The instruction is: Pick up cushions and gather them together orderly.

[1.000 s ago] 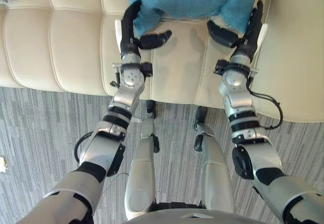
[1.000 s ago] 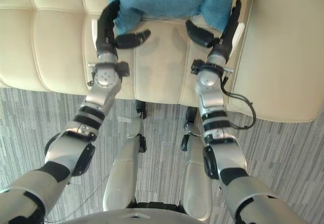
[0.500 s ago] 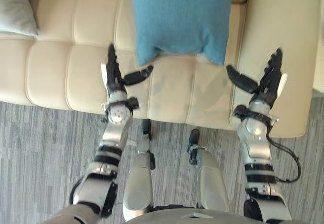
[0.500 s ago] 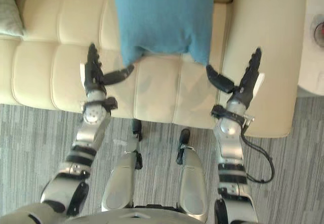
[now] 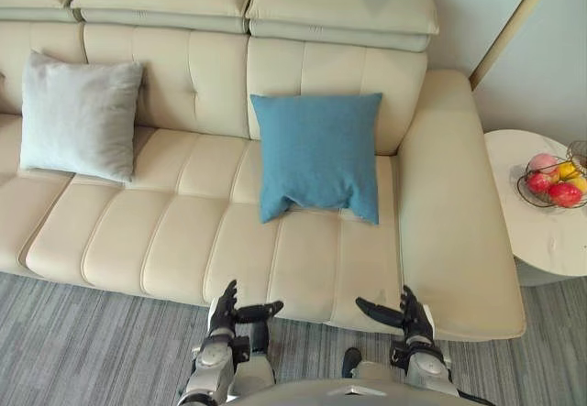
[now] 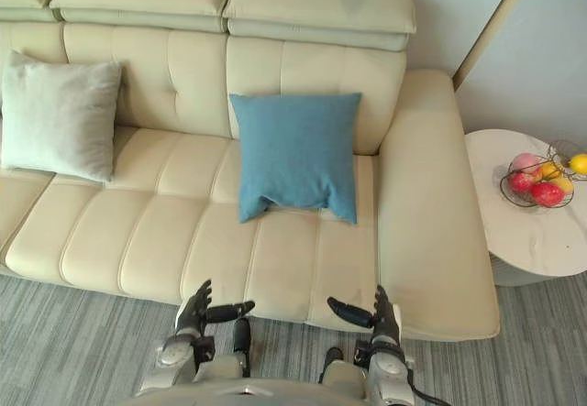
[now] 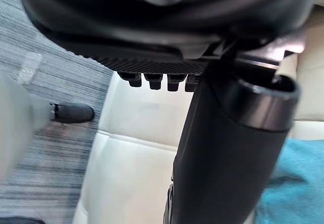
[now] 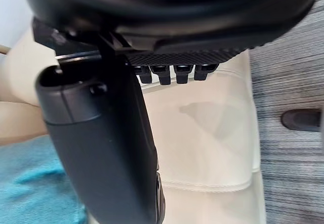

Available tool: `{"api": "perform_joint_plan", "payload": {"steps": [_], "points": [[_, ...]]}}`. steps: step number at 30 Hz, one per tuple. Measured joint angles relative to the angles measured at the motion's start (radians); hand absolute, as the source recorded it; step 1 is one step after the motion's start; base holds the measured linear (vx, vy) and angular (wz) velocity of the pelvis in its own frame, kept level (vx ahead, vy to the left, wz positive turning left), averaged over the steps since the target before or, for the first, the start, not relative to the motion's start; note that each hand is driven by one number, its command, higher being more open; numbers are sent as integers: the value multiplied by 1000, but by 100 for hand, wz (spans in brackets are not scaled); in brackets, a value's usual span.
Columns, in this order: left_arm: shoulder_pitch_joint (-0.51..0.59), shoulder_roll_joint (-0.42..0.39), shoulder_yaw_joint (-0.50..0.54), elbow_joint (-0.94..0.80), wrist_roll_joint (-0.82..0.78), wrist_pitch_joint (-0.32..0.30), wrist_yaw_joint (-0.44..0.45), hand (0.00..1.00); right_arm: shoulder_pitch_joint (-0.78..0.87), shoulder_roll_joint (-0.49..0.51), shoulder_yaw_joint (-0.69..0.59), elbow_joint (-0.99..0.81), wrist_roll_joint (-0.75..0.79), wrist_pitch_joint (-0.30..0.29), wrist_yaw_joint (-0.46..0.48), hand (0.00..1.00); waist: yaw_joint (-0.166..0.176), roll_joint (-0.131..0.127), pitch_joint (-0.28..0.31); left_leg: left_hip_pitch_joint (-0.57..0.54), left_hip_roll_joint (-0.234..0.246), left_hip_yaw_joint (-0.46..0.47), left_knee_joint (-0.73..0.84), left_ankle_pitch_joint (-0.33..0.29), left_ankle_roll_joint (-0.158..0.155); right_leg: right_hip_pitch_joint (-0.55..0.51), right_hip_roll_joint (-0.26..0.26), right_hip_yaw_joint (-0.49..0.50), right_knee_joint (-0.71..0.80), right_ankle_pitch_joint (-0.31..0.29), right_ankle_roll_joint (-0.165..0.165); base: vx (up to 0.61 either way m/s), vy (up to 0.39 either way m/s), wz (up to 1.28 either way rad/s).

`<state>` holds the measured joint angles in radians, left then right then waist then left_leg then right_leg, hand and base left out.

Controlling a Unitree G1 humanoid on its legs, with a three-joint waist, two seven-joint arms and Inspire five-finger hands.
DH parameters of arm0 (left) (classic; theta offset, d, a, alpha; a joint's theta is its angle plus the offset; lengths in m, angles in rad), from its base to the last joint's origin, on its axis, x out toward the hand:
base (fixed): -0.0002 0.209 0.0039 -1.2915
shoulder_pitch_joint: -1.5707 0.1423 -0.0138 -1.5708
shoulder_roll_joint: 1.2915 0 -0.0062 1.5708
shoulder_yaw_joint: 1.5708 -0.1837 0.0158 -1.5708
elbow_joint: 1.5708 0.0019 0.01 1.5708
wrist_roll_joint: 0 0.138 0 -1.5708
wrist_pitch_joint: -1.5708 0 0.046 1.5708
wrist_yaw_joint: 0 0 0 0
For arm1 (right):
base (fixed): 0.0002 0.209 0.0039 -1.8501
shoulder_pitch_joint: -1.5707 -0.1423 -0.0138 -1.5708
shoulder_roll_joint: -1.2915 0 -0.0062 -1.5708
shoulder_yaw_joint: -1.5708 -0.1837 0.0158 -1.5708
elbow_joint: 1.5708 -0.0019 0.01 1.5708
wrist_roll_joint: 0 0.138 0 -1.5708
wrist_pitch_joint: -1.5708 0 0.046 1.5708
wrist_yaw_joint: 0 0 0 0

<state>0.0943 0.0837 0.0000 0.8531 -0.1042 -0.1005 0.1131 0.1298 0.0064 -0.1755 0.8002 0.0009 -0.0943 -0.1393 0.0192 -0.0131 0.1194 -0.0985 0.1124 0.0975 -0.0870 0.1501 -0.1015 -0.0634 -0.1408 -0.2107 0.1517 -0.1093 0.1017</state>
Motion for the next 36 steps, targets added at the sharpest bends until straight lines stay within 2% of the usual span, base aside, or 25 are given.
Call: {"api": "perform_joint_plan", "payload": {"steps": [4,10,15,17,18,19,20,21,22,23,24,25,26,27,28,30,31,32,33,34,35,36], "points": [[21,27,30,73,37,7,-1,100,1,-6,-15,108,-1,5,8,100,-2,-8,-13,36,-4,5,-1,-12,2,51,3,5,-45,15,6,8,13,-3],[17,30,56,111,39,14,-5,100,-9,-16,-42,160,-1,14,14,100,-3,-11,-20,79,-6,53,-1,-29,2,82,3,54,-83,39,9,7,27,-26],[-1,33,56,115,45,14,-11,100,-74,-24,-41,197,-8,33,12,100,-5,-27,-1,63,-7,117,9,-43,15,3,0,126,-30,49,12,-16,33,-41],[-34,39,56,115,59,15,-10,100,-91,-20,-37,196,-8,36,10,100,-11,-47,21,0,-6,116,93,-75,34,-75,-12,109,79,53,14,-89,51,-6],[-47,36,56,112,62,16,-11,100,-95,-21,-37,195,-8,39,7,100,-11,-55,32,-19,-5,113,149,-105,53,-72,-20,96,86,70,33,-108,46,-3],[-50,32,66,106,73,14,-11,100,-96,-20,-36,193,-9,41,4,100,-7,-45,41,-27,12,122,174,-118,59,-74,-27,70,169,20,30,-98,22,7],[-51,31,64,100,74,15,-9,100,-88,-15,-26,192,-11,41,4,100,-8,-57,38,-36,5,118,200,-125,66,-109,-43,38,415,-65,29,-47,-37,17],[-46,33,64,87,75,15,-9,100,-80,-12,-18,192,-18,41,5,100,-6,-64,35,-30,-4,109,201,-124,68,-103,-43,28,515,-80,43,-13,-51,28],[-35,34,65,62,74,14,-8,100,-77,-9,-16,192,-23,41,7,100,6,-73,29,-28,-14,108,201,-115,72,-78,-36,16,567,-83,49,-2,-86,8],[-28,33,67,46,74,13,-5,100,-80,-12,-3,192,-31,40,6,100,26,-79,25,-37,-22,118,210,-112,71,-51,-31,8,514,-105,41,-23,-88,-14],[-29,29,77,41,74,13,-1,100,-100,-18,4,191,-40,38,7,100,34,-75,23,-59,-18,131,224,-106,73,-35,-16,14,438,-124,40,-106,-79,-32],[-28,15,93,36,74,13,2,100,-129,-21,3,185,-39,37,5,100,42,-53,20,-93,-11,139,226,-91,71,-18,12,16,332,-138,14,-165,-62,-26],[-28,6,95,35,74,13,5,100,-139,-20,3,182,-39,36,4,100,44,-49,20,-110,-9,140,226,-84,71,-11,20,18,293,-143,5,-173,-81,-16],[-37,6,93,36,73,13,11,100,-165,-19,5,174,-39,32,3,100,45,-41,24,-154,-8,135,226,-65,66,13,33,19,165,-159,-23,-267,-94,6],[-53,-8,88,45,74,17,12,100,-185,-27,3,174,-38,32,2,100,47,-11,46,-171,2,120,224,-43,67,31,56,8,107,-129,-46,-246,-68,13],[-47,-25,73,44,74,15,10,100,-177,-30,1,175,-38,33,-7,100,53,12,59,-162,12,95,195,-8,56,50,75,-15,80,-110,-56,-253,-43,38],[-40,-27,57,42,76,15,10,100,-159,-26,1,174,-38,33,-16,100,51,18,57,-156,14,69,156,37,43,45,82,-47,97,-110,-58,-194,-50,67],[-41,-25,48,40,77,15,12,100,-151,-22,0,174,-37,34,-20,100,51,15,57,-155,11,48,111,82,10,32,78,-76,101,-104,-71,-145,-32,63],[-51,-23,47,38,79,15,9,100,-149,-19,-2,174,-36,34,-23,100,48,11,61,-166,13,49,137,59,3,27,72,-94,104,-101,-79,-123,5,44],[-54,-22,49,36,79,15,10,100,-147,-15,-3,173,-36,36,-27,100,47,8,66,-174,15,62,201,4,24,22,64,-103,111,-98,-83,-136,88,36],[-56,-21,52,34,81,15,12,100,-128,-16,-10,156,-24,38,-37,100,46,-2,69,-181,16,60,349,-121,44,7,36,-115,142,-97,-84,-94,82,28],[-57,-22,52,34,83,15,13,100,-120,-16,-13,148,-15,38,-39,100,43,-4,69,-180,19,59,396,-157,44,2,26,-116,150,-96,-82,-75,101,22]]}}
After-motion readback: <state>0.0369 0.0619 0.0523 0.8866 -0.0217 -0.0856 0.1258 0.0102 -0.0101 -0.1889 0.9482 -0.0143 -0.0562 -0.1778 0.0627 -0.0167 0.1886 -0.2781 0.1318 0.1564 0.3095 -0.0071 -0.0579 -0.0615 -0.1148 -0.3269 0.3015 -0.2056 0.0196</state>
